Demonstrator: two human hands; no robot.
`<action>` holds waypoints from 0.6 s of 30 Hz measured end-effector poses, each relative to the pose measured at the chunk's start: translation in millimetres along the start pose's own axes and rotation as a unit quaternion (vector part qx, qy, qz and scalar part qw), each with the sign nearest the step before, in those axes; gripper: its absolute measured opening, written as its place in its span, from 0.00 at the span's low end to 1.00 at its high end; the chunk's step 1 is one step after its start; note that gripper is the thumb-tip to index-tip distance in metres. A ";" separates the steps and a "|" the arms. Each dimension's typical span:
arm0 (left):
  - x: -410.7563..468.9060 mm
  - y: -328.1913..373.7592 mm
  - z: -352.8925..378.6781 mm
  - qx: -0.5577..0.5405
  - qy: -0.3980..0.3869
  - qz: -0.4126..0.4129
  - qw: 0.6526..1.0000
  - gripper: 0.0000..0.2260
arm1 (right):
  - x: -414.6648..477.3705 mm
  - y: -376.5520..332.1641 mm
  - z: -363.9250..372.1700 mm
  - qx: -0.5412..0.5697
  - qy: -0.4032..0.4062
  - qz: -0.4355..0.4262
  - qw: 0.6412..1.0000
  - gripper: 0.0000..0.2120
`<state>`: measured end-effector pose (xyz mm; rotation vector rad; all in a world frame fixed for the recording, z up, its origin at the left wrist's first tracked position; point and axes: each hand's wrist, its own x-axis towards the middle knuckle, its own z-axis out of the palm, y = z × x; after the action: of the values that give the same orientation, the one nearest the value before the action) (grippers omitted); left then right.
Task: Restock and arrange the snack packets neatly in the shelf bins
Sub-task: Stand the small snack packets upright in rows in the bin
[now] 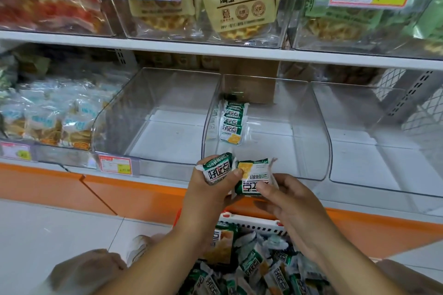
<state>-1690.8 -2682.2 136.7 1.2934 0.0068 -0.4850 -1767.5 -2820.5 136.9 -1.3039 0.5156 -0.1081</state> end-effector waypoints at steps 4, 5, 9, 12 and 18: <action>-2.5 4.0 5.0 0.014 0.016 0.020 1.000 0.14 | 3.3 -15.0 -4.0 0.059 0.026 -0.015 0.998 0.18; -0.3 9.2 3.6 0.018 0.020 0.028 0.999 0.14 | 7.3 -23.4 -5.5 0.066 0.035 -0.020 0.997 0.14; 19.7 38.6 -16.2 0.033 0.045 0.074 0.996 0.14 | 53.2 -52.4 -7.9 -0.101 0.082 -0.089 0.987 0.04; 36.0 55.7 -38.4 0.052 0.066 0.093 0.992 0.15 | 114.3 -55.4 -4.9 -0.332 0.048 -0.131 0.933 0.07; 49.7 59.6 -65.5 0.048 0.086 0.081 0.992 0.13 | 197.8 -23.3 19.0 -0.554 -0.063 -0.089 0.825 0.15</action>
<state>-1608.2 -2627.6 159.1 1.4151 0.0221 -0.2360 -1580.0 -2881.2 102.1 -2.4902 0.3213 0.1608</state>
